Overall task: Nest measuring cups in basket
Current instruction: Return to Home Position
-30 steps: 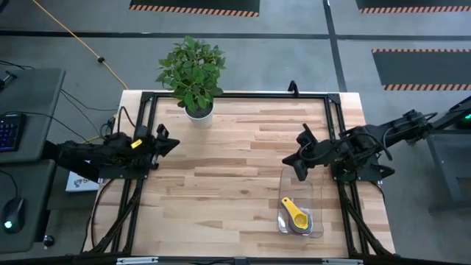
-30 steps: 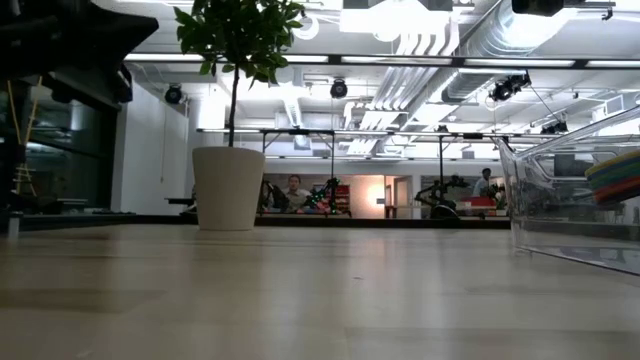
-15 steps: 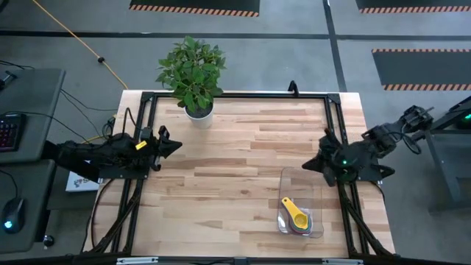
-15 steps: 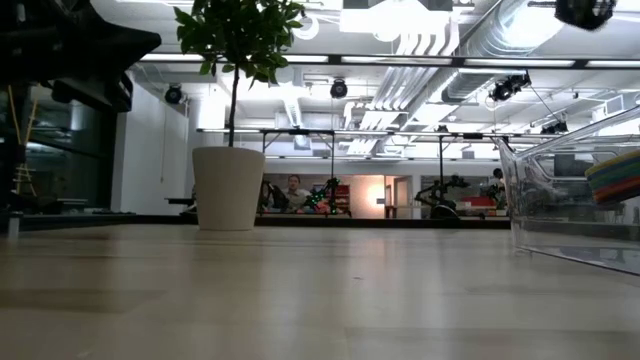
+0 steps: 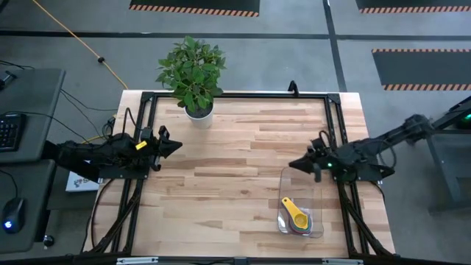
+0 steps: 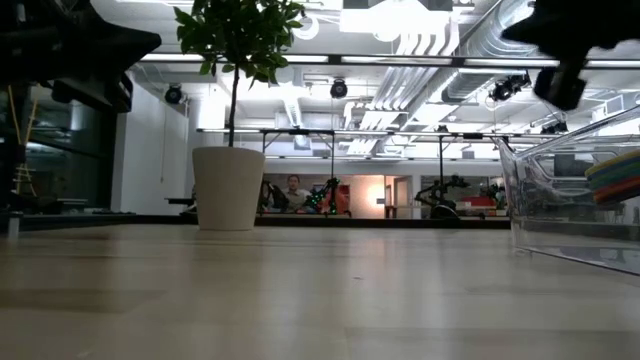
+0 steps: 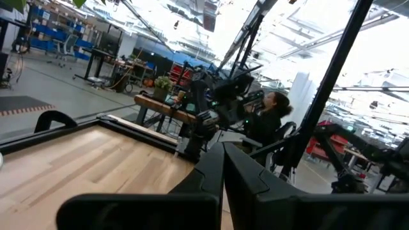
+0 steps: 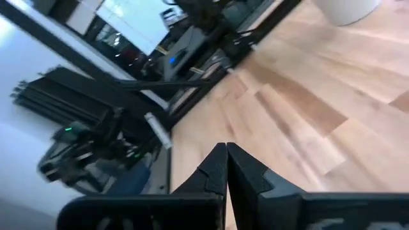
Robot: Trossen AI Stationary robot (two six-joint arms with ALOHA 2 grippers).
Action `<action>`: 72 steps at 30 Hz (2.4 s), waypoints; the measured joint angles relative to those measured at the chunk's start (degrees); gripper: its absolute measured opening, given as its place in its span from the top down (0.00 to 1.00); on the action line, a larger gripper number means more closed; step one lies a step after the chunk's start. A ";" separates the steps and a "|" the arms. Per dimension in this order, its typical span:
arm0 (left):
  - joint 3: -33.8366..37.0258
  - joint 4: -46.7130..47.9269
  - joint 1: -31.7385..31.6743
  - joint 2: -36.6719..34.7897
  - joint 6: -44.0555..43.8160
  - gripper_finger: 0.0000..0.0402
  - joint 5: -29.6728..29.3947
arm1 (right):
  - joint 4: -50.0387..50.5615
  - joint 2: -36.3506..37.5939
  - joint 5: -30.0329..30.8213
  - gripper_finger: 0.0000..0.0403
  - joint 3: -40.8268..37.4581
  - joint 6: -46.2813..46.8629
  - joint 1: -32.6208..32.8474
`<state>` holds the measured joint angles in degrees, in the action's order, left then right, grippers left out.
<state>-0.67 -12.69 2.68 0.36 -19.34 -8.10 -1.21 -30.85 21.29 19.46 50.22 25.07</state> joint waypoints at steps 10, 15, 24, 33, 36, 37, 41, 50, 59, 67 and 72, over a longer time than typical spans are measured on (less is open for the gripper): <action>0.00 0.00 0.00 -0.02 0.01 1.00 0.00 | -6.77 -3.10 -19.65 1.00 -2.07 -13.86 -24.35; 0.00 0.00 0.00 0.00 0.01 1.00 0.00 | -4.52 3.73 -23.95 1.00 -2.18 -18.56 -27.31; 0.00 0.01 0.00 0.00 0.01 1.00 0.00 | -8.43 22.96 -19.52 1.00 -14.78 -14.38 -27.18; -0.02 -0.01 0.00 0.00 0.01 1.00 0.00 | -6.09 30.54 -18.26 1.00 -18.88 -20.44 -27.20; -0.02 0.02 0.00 -0.02 0.01 1.00 0.00 | -4.93 30.56 -18.50 1.00 -18.90 -21.67 -27.20; -0.02 0.11 0.00 -0.01 0.01 1.00 0.00 | -4.92 30.52 -18.74 1.00 -18.90 -21.77 -27.20; -0.02 0.49 0.00 -0.02 0.01 1.00 0.00 | -2.10 30.46 -18.26 1.00 -18.90 -21.80 -27.20; -0.02 0.96 0.00 0.00 0.01 1.00 0.00 | 0.12 28.20 -18.32 1.00 -18.86 -29.32 -27.20; -0.02 1.01 0.00 0.00 0.01 1.00 0.00 | 0.18 27.91 -18.32 1.00 -18.83 -29.32 -27.20; -0.02 1.03 -0.02 0.00 0.01 1.00 0.00 | 0.20 27.91 -18.31 1.00 -18.81 -29.32 -27.20; -0.02 1.36 0.00 0.00 0.01 1.00 0.00 | 0.22 27.91 -18.30 1.00 -18.81 -29.32 -27.20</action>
<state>-0.69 -11.33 2.68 0.36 -19.33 -8.10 -0.99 -2.94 2.98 0.64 20.91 -2.13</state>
